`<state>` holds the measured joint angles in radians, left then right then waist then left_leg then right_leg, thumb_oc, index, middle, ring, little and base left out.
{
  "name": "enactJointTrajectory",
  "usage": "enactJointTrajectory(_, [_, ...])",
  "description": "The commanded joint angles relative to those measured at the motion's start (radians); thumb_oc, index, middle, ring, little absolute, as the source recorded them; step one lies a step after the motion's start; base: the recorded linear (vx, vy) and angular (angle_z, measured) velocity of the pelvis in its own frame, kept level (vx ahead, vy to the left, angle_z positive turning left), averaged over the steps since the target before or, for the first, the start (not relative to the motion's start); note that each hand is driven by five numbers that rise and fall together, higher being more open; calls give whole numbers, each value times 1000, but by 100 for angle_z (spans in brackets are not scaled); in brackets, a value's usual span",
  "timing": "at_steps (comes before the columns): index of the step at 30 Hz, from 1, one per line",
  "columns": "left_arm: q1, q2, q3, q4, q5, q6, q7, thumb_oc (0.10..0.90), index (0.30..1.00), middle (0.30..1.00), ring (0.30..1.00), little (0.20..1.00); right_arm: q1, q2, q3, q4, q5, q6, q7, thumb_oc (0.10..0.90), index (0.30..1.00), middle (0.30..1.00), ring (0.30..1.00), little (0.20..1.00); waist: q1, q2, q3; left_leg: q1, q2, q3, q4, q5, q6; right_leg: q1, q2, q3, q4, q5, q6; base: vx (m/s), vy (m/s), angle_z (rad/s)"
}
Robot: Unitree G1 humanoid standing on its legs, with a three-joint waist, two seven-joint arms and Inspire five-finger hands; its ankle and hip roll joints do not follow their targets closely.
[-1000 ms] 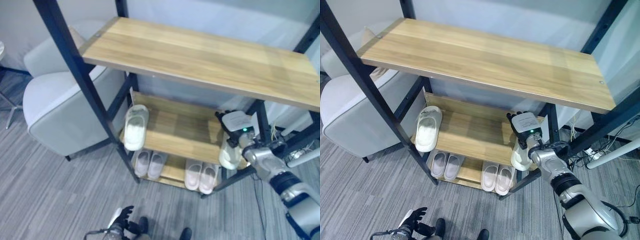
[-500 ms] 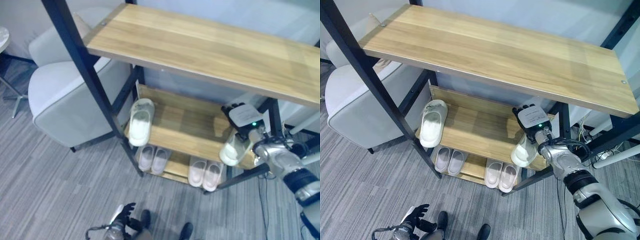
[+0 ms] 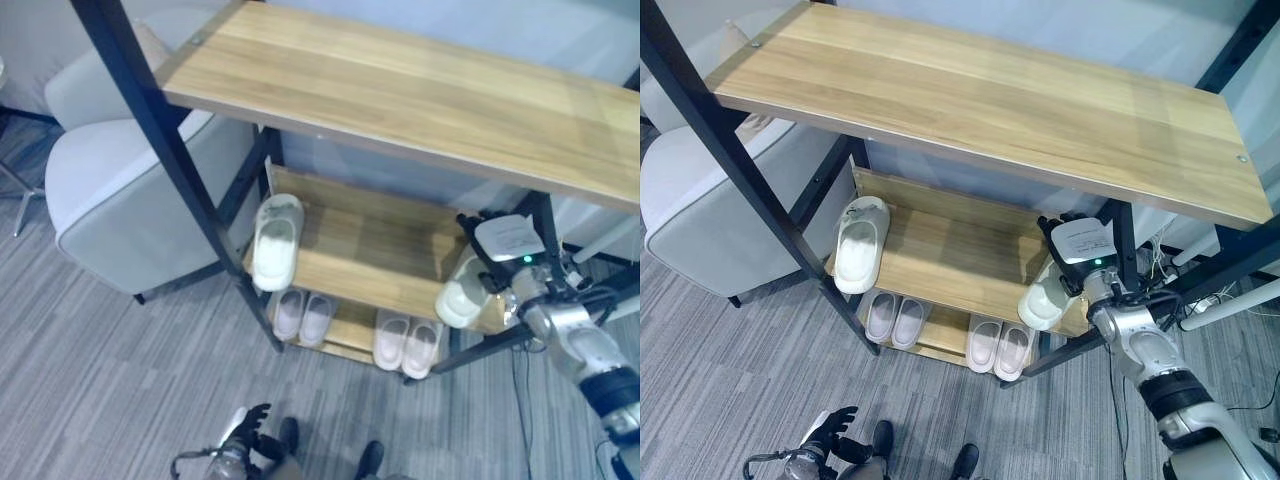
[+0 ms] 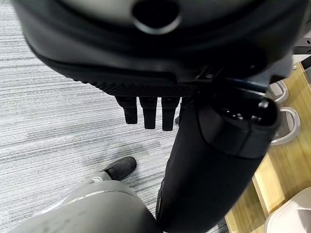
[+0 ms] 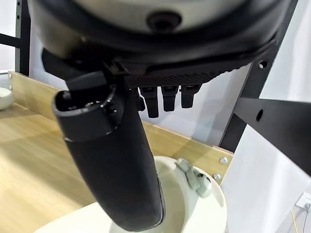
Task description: Arrange the slippers neatly on the shoe rack.
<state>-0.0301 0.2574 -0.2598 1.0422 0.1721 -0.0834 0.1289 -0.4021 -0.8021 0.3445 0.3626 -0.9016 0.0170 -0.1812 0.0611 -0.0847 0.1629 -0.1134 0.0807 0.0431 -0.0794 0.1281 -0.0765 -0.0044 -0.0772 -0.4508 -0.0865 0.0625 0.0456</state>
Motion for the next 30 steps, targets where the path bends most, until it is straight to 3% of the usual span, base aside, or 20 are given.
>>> enactJointTrajectory(1, [11, -31, -44, 18, 49, -2, -22, 800, 900, 900, 900, 900, -17, -65, -110, -25, -5, 52, -40, 800, 900, 900, 900, 900, -12, -17, -51, 63, -12, 100, -8, -129, -11, 22, -43, 62, 24, -73, 93, 0, 0, 0])
enactJointTrajectory(8, [13, -33, -46, 18, 56, 4, -25, 800, 900, 900, 900, 900, -15, -30, -109, -25, -10, 65, -23, 800, 900, 900, 900, 900, -11, -17, -45, 64, -15, 106, -8, -133, -8, 18, -44, 72, 23, -68, 94, 0, 3, -8])
enactJointTrajectory(14, [12, -23, -57, 13, 45, 3, -22, 800, 900, 900, 900, 900, -89, 2, -45, 81, 10, 86, -21, 800, 900, 900, 900, 900, 10, -22, -31, 56, -15, 105, -8, -130, -5, 4, -43, 77, 23, -62, 96, 3, 2, -3])
enactJointTrajectory(25, [-13, -11, -77, 29, 4, -4, -8, 800, 900, 900, 900, 900, -295, 57, 36, 271, 198, 92, -55, 800, 900, 900, 900, 900, 44, -34, -4, 8, -16, 92, -8, -110, -7, -37, -40, 70, 22, -51, 96, -3, 0, -1])
enactJointTrajectory(26, [-20, -9, -82, 30, -3, -5, -8, 800, 900, 900, 900, 900, -323, 61, 48, 297, 226, 89, -54, 584, 575, 575, 575, 575, 48, -35, -2, 2, -15, 92, -8, -107, -8, -41, -41, 66, 22, -50, 95, -7, 3, 4])
enactJointTrajectory(27, [-23, -9, -83, 30, -7, -7, -7, 800, 900, 900, 900, 900, -337, 67, 51, 315, 248, 88, -54, 533, 500, 500, 500, 500, 51, -35, -1, -1, -15, 90, -8, -105, -8, -42, -41, 65, 22, -50, 95, 0, 0, 0])
enactJointTrajectory(28, [-30, -5, -85, 30, -15, -9, -5, 800, 900, 900, 900, 900, -378, 66, 73, 352, 273, 84, -51, 400, 300, 300, 300, 300, 58, -39, 1, -7, -15, 87, -8, -102, -10, -45, -42, 62, 21, -49, 95, 0, 0, 0])
enactJointTrajectory(30, [-36, -5, -84, 31, -18, -9, -3, 800, 900, 900, 900, 900, -401, 74, 76, 368, 294, 82, -51, 400, 300, 300, 300, 300, 60, -40, 2, -10, -15, 86, -8, -102, -10, -46, -42, 59, 21, -49, 95, 0, 0, 0])
